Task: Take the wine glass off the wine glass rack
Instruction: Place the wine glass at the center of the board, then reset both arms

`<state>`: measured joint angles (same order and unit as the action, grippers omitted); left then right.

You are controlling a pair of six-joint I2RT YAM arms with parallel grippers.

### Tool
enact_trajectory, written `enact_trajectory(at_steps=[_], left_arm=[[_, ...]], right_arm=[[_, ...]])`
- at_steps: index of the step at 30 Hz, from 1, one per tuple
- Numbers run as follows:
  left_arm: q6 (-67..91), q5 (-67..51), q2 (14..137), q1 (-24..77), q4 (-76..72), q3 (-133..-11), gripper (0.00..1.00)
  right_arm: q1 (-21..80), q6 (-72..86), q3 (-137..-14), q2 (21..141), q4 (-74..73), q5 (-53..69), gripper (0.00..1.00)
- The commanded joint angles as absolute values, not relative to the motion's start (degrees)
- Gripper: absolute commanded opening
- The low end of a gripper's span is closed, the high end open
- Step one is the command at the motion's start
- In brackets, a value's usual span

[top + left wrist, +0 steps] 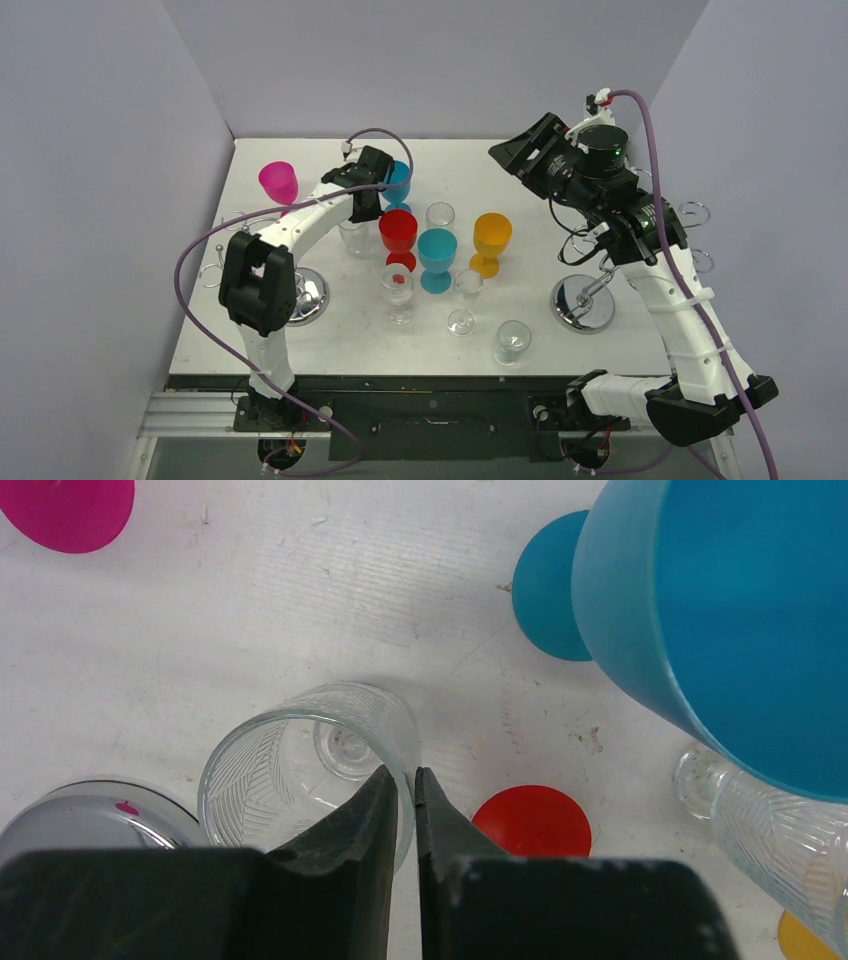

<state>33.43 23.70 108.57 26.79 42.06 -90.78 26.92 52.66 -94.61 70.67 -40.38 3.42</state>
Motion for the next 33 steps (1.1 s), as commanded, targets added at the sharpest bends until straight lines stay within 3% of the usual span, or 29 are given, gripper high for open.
enact_trajectory(at_steps=[1,5,13,24,26,27,33], left_arm=[[33.9,24.5,107.2,26.3,36.7,-90.1,0.08],[33.8,24.7,106.0,26.4,36.9,-90.1,0.19],[32.6,26.9,102.0,27.4,41.4,-94.0,0.53],[30.0,27.4,94.6,31.2,49.0,-105.8,0.7],[28.9,27.6,92.6,33.5,49.8,-108.5,0.81],[28.6,27.0,91.1,35.0,49.9,-109.3,0.98],[25.3,23.9,84.7,40.4,49.5,-114.2,0.97]], right_arm=[[26.5,51.7,-94.0,69.0,-38.3,3.3,0.53],[26.5,51.7,-93.9,68.6,-38.4,3.1,0.53],[26.5,52.0,-94.4,68.1,-38.4,3.2,0.54],[26.5,51.9,-96.4,68.4,-37.9,3.6,0.54],[26.5,51.6,-96.9,68.3,-37.8,3.4,0.54],[26.5,51.2,-97.3,68.3,-37.8,3.2,0.54],[26.5,50.0,-98.4,67.6,-37.9,1.2,0.56]])
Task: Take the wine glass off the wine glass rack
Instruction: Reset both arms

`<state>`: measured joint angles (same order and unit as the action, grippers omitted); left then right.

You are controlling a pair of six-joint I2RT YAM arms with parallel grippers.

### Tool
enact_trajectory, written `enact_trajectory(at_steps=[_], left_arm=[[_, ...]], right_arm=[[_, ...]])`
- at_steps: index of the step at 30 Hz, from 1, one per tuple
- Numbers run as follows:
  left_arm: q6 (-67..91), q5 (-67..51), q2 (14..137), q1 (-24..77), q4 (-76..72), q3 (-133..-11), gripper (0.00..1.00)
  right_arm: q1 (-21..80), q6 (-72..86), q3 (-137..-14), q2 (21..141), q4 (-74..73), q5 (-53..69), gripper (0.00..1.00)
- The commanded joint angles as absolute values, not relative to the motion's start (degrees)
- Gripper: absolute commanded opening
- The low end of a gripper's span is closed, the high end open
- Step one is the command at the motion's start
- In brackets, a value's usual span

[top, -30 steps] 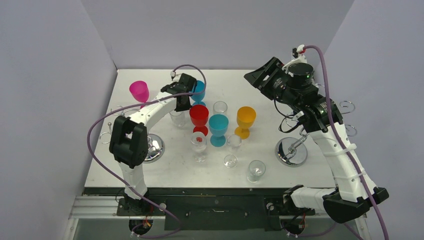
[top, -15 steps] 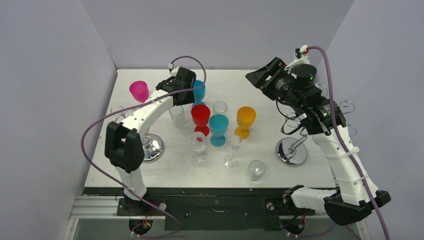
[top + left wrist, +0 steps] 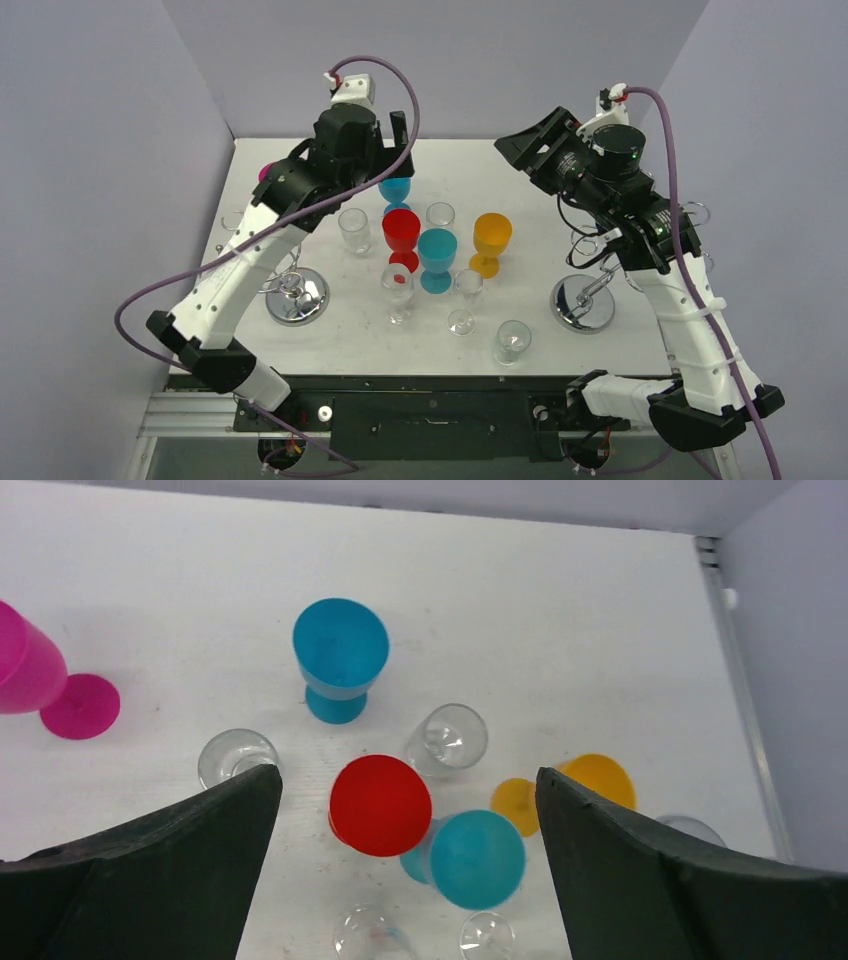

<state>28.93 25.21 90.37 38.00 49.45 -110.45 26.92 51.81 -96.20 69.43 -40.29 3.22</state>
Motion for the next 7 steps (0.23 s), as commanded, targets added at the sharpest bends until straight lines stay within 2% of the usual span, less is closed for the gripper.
enact_trajectory(at_steps=[1,7], left_arm=[[24.9,24.0,83.1,41.2,48.9,-114.1,0.96],[22.7,22.9,80.1,41.5,47.8,-113.3,0.96]], right_arm=[[26.5,49.9,-98.2,67.3,-37.7,1.0,0.56],[26.5,49.5,-96.7,65.9,-37.2,-1.4,0.57]])
